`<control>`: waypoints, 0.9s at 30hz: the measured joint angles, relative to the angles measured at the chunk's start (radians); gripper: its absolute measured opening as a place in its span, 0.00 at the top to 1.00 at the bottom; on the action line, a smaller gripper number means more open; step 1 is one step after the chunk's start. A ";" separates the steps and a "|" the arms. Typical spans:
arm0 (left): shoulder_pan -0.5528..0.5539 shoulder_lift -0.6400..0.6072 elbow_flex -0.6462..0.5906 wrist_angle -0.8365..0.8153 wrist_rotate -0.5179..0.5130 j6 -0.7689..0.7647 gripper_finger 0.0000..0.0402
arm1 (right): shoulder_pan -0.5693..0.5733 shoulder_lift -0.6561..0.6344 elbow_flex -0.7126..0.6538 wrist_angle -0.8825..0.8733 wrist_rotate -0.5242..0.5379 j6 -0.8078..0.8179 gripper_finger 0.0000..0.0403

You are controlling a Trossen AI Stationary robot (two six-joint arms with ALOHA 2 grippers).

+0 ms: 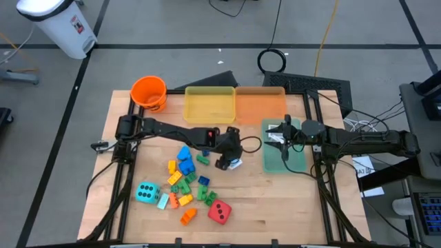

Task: Pick & Place Toys
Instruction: Put the blue deck of cards into the blue bin

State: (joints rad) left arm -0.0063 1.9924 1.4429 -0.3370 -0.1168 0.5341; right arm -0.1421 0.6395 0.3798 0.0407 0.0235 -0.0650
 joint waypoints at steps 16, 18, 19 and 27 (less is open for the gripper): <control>0.003 0.096 0.005 -0.039 0.121 0.363 0.17 | 0.000 0.000 0.000 -0.027 0.000 -0.005 0.51; 0.007 0.097 0.004 -0.030 0.115 0.363 0.17 | 0.000 0.000 0.000 -0.027 0.000 -0.007 0.51; 0.010 0.098 0.003 -0.019 0.114 0.363 0.18 | 0.000 0.000 0.000 -0.027 0.000 -0.007 0.51; 0.053 0.116 0.001 0.055 0.128 -0.035 0.22 | 0.000 0.000 0.000 -0.030 0.000 -0.007 0.51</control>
State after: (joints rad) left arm 0.0470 2.1086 1.4437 -0.2817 0.0116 0.4993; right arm -0.1421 0.6396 0.3798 0.0109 0.0235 -0.0723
